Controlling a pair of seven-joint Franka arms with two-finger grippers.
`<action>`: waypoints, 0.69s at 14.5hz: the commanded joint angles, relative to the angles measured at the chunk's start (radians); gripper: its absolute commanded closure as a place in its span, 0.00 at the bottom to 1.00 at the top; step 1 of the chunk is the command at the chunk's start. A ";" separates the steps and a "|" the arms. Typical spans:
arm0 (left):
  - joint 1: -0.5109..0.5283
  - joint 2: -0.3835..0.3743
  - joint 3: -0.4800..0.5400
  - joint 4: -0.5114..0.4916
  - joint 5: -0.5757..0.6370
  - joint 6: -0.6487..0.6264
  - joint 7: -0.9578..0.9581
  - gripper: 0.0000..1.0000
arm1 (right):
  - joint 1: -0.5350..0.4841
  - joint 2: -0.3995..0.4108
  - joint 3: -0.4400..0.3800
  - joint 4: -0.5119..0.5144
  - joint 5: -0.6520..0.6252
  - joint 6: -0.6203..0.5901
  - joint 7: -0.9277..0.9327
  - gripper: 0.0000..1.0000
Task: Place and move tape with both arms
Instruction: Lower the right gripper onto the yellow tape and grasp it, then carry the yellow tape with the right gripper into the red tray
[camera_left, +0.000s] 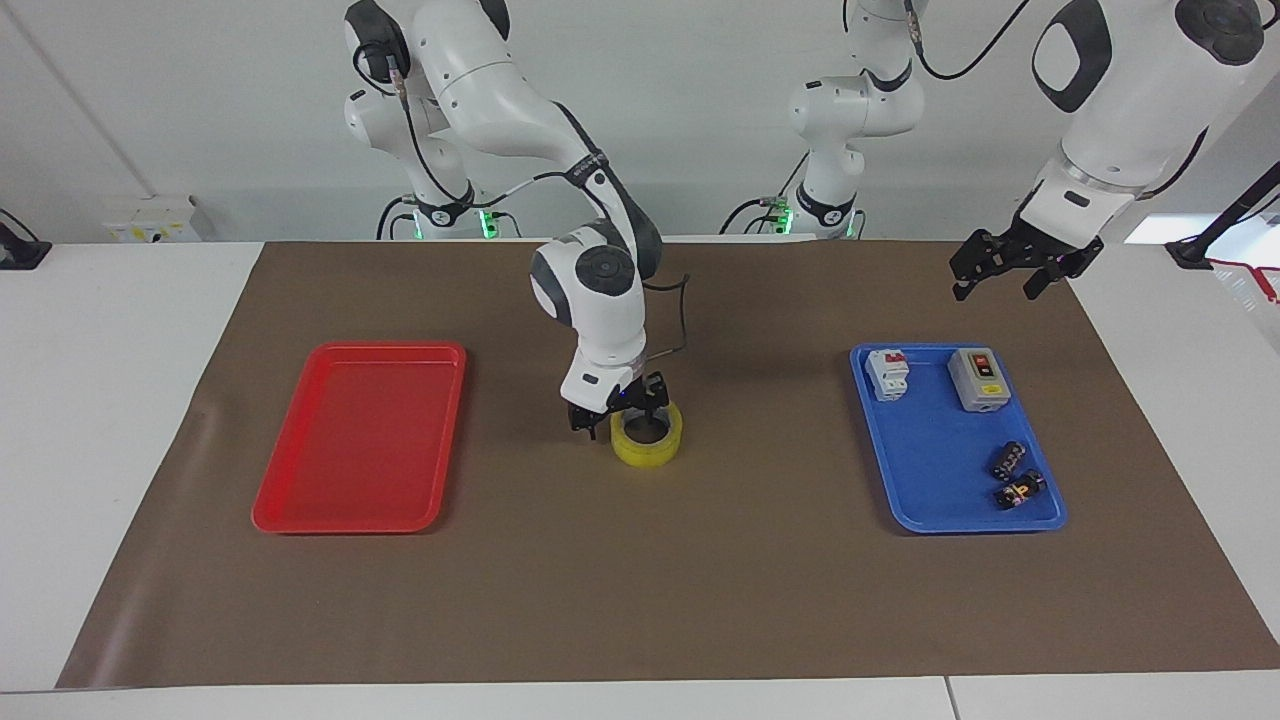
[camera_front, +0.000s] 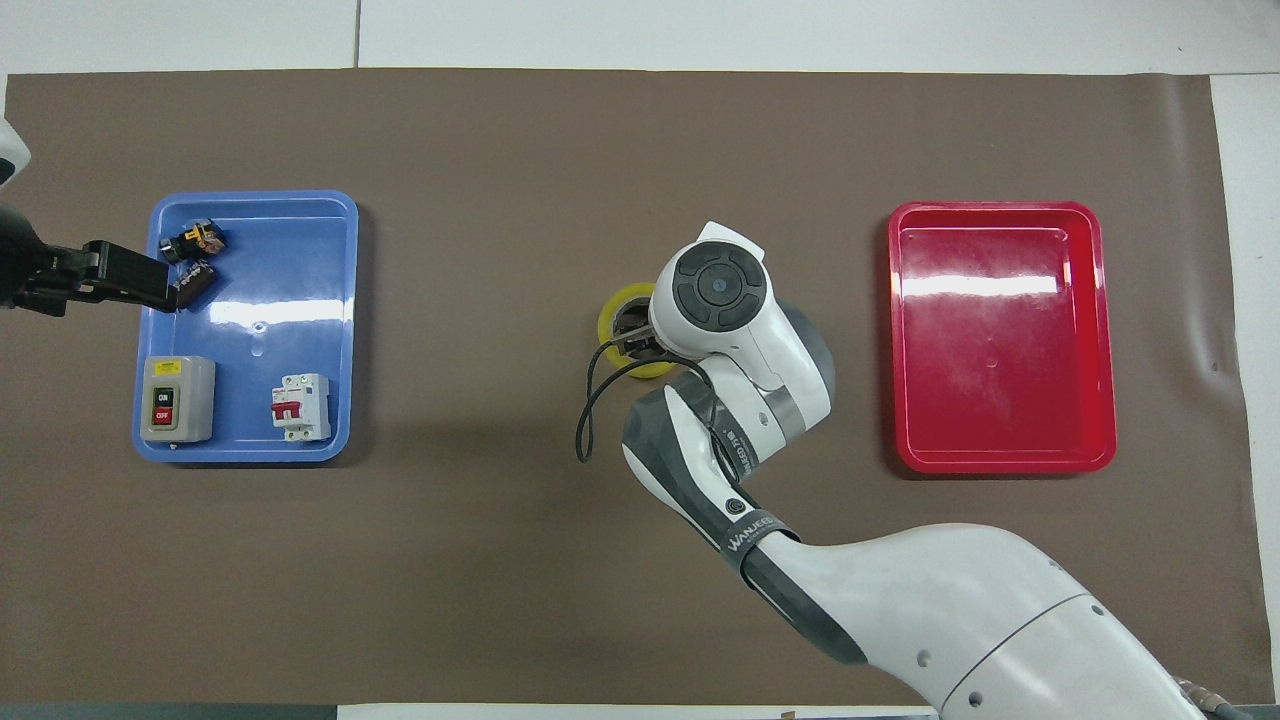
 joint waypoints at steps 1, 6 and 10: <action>0.001 -0.041 0.000 -0.058 0.006 0.054 0.015 0.00 | -0.004 -0.016 0.005 -0.047 -0.008 0.057 -0.016 0.01; 0.004 -0.041 -0.001 -0.057 0.006 0.045 0.010 0.00 | -0.010 -0.016 0.005 -0.075 -0.009 0.097 -0.024 1.00; 0.004 -0.041 -0.001 -0.057 0.006 0.045 0.010 0.00 | -0.041 -0.017 0.005 -0.002 -0.009 -0.013 -0.030 1.00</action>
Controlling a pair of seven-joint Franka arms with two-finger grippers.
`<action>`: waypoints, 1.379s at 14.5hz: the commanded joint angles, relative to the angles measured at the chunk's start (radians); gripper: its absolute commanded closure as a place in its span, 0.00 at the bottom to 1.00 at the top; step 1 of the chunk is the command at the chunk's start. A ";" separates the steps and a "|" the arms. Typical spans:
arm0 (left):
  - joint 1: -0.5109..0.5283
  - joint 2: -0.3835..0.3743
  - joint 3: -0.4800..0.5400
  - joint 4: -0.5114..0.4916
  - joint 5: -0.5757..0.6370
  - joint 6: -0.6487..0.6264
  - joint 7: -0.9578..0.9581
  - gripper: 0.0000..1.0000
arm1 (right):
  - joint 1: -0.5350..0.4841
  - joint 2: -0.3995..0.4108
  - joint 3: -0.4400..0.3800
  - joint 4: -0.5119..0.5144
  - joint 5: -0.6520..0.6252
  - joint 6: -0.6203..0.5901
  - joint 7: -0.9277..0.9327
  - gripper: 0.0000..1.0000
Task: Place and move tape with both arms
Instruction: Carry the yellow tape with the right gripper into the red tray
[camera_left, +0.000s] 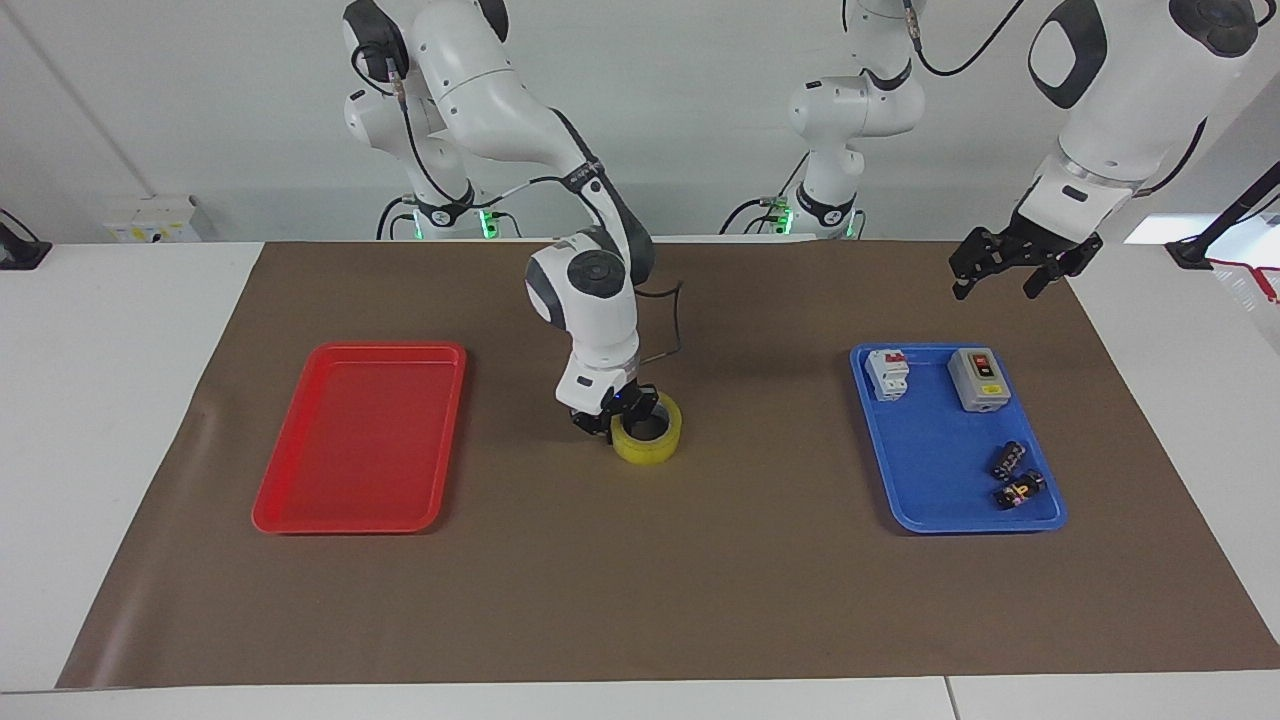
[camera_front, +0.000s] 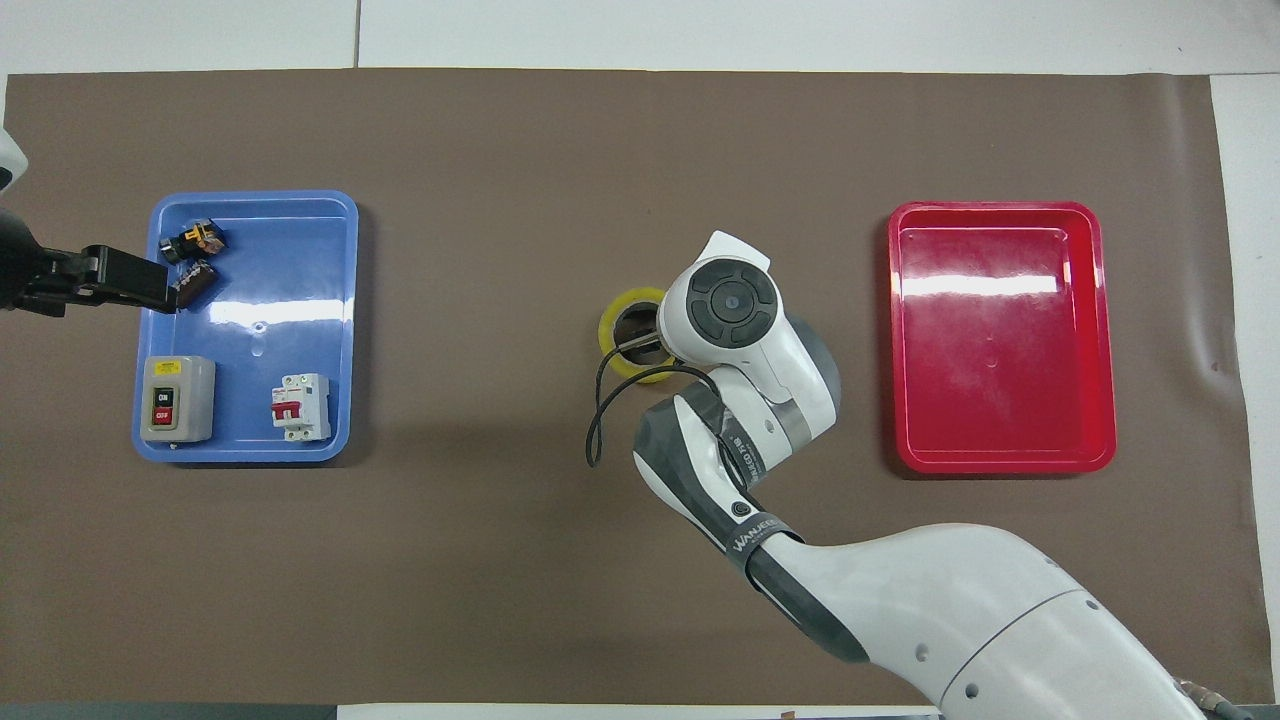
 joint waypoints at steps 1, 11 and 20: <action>0.004 -0.030 -0.001 -0.036 0.006 0.021 0.010 0.00 | -0.033 -0.013 0.007 0.093 -0.004 -0.146 -0.024 1.00; 0.004 -0.030 -0.001 -0.036 0.006 0.021 0.010 0.00 | -0.414 -0.228 0.002 0.086 -0.003 -0.413 -0.331 1.00; 0.004 -0.030 -0.001 -0.036 0.006 0.021 0.010 0.00 | -0.635 -0.304 0.002 -0.291 -0.003 -0.076 -0.646 1.00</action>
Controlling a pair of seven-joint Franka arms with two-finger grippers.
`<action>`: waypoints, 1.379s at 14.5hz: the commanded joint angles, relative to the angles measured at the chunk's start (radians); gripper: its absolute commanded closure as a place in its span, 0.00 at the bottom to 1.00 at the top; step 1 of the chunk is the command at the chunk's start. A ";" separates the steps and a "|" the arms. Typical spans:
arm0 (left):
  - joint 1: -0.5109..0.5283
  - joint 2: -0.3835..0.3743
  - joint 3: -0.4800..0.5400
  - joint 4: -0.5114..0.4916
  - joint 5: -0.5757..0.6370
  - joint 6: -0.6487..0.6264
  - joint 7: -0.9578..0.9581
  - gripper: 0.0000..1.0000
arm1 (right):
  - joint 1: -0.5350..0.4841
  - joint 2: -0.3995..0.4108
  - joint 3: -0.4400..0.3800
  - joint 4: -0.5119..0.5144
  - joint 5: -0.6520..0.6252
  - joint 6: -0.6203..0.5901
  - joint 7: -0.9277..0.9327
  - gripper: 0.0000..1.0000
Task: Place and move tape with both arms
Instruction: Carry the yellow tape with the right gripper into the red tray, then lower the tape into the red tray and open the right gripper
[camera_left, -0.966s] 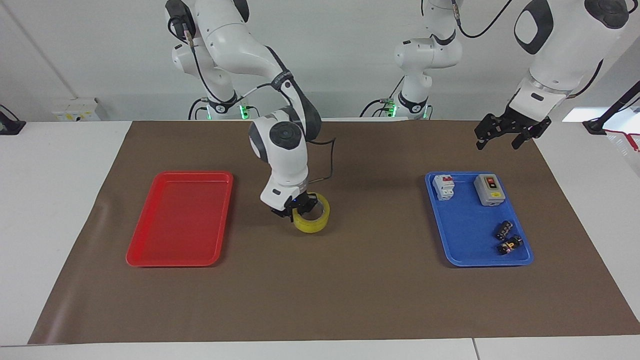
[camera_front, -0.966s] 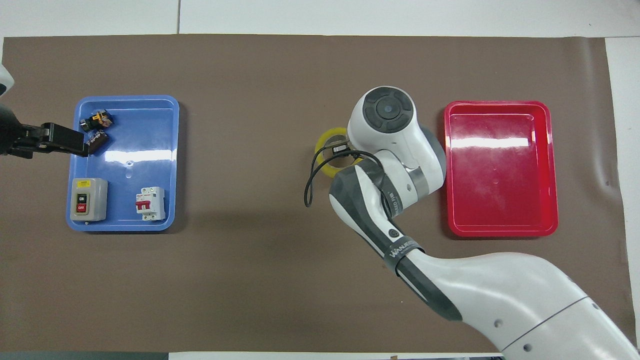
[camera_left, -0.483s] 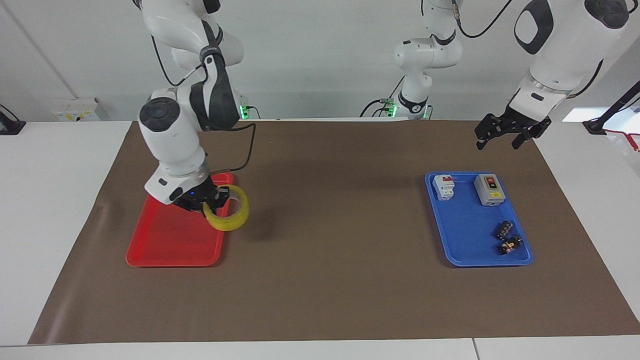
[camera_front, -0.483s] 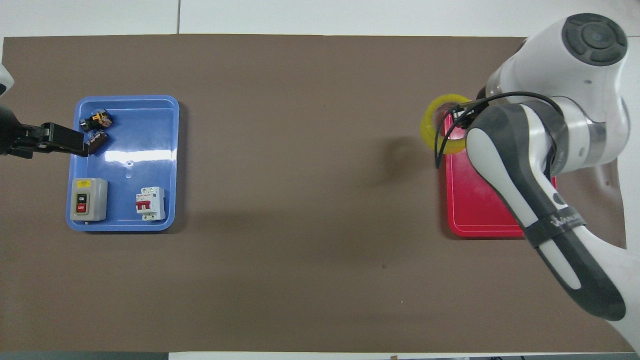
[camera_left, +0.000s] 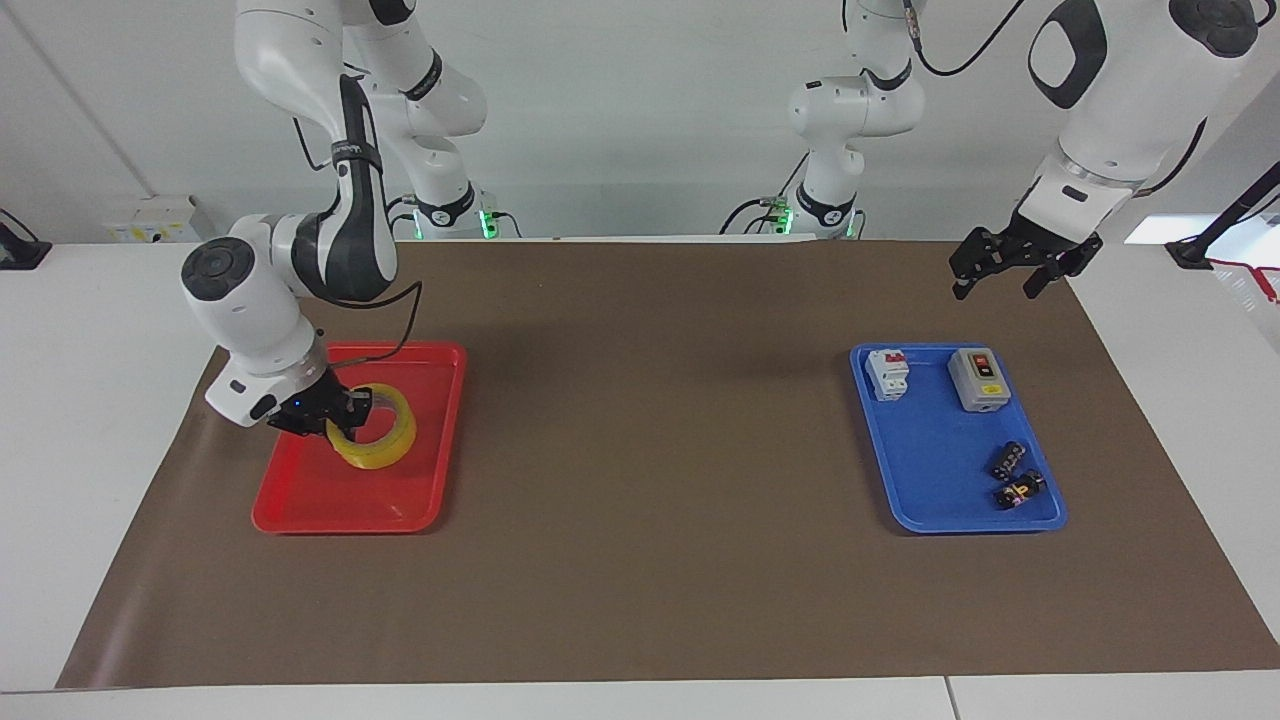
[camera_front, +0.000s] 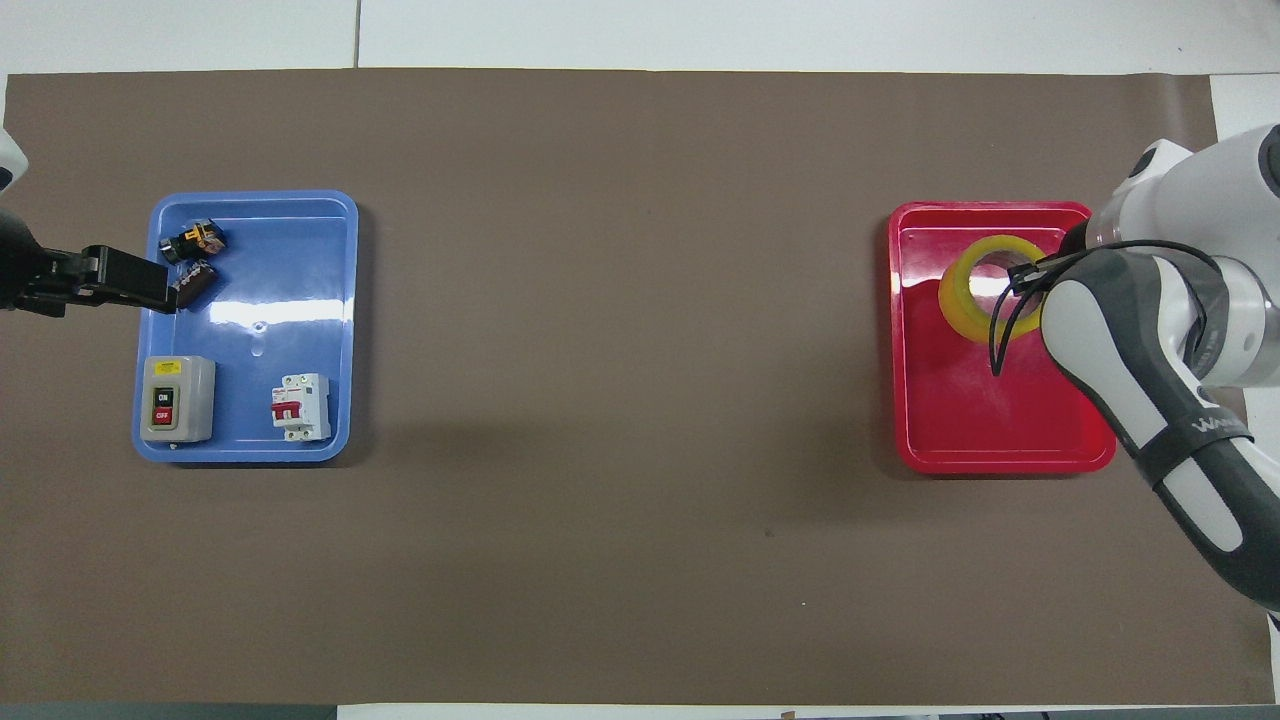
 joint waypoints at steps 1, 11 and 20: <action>0.004 -0.030 -0.001 -0.036 0.006 0.021 0.010 0.00 | -0.055 -0.055 0.015 -0.123 -0.003 0.095 -0.081 1.00; 0.004 -0.030 -0.001 -0.036 0.006 0.021 0.010 0.00 | -0.063 -0.046 0.015 -0.202 0.002 0.195 -0.088 1.00; 0.004 -0.030 -0.001 -0.036 0.006 0.021 0.010 0.00 | 0.005 -0.066 0.010 0.107 -0.021 -0.070 0.056 0.00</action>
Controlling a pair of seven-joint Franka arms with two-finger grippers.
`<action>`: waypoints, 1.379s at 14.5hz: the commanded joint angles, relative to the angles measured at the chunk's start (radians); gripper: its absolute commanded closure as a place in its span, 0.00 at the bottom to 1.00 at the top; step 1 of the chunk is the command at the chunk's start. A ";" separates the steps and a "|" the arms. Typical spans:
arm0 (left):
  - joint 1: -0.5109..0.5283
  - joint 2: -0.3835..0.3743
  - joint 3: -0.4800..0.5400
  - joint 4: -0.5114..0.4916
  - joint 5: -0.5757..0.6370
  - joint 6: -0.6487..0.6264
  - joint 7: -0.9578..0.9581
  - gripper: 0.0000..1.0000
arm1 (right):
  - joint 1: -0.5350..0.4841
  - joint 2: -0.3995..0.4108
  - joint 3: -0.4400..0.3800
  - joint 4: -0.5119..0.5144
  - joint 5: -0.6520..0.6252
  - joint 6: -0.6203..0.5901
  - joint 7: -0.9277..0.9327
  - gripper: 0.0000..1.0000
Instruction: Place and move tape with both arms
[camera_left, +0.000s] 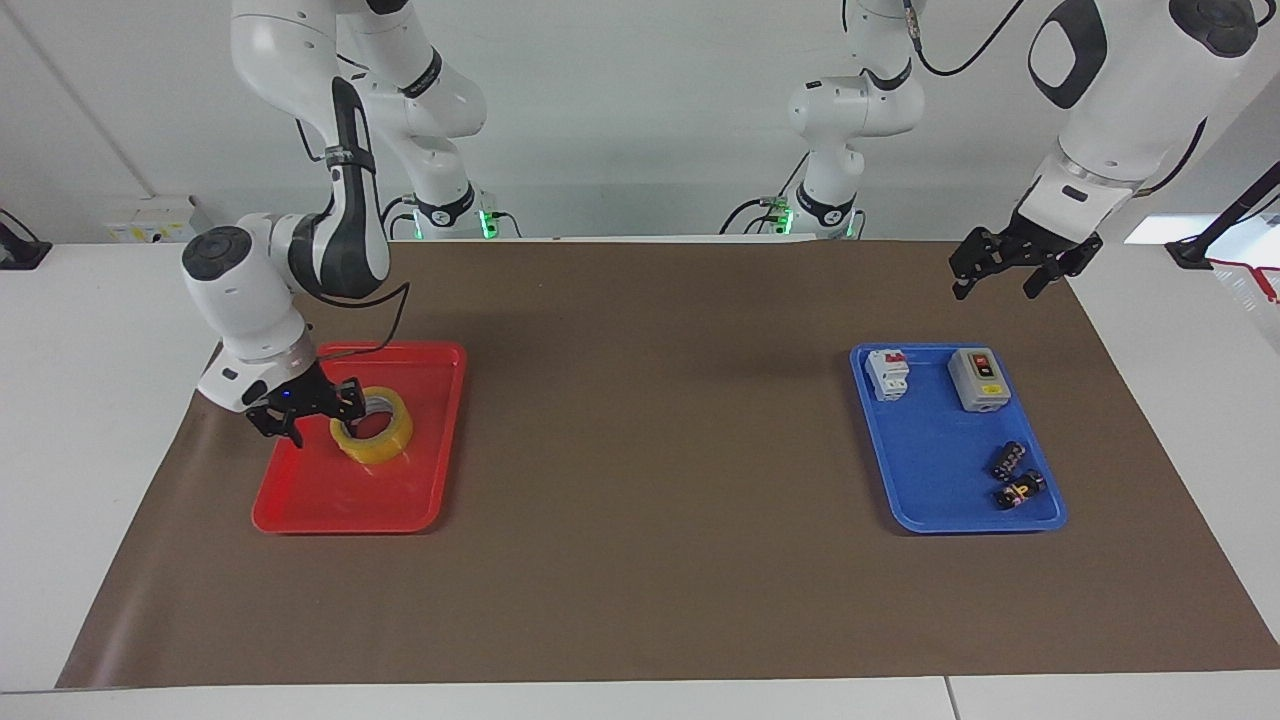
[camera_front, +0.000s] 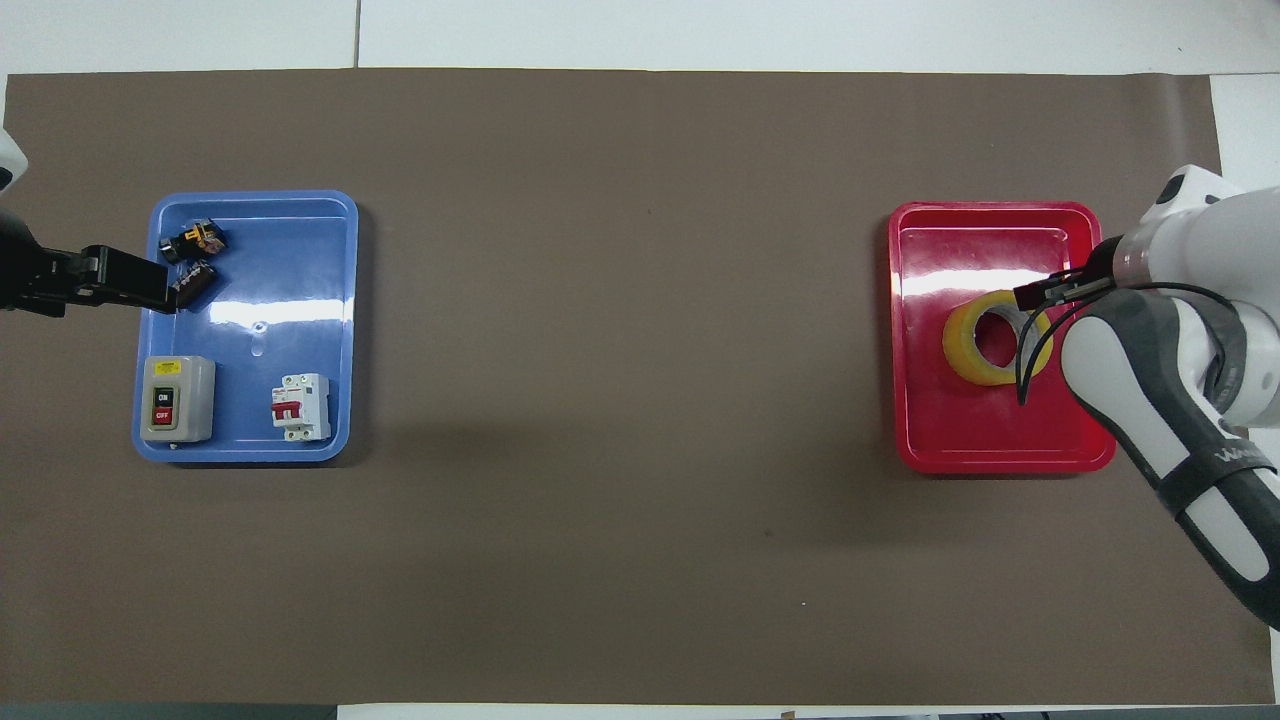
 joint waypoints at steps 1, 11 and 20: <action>0.004 -0.029 -0.001 -0.036 0.006 0.021 0.010 0.00 | 0.039 -0.010 0.004 0.149 -0.070 -0.166 0.200 0.00; 0.004 -0.029 -0.001 -0.036 0.006 0.021 0.010 0.00 | 0.122 -0.198 0.027 0.364 -0.028 -0.641 0.463 0.00; 0.004 -0.031 -0.001 -0.036 0.006 0.021 0.010 0.00 | 0.110 -0.192 0.018 0.482 -0.028 -0.840 0.381 0.00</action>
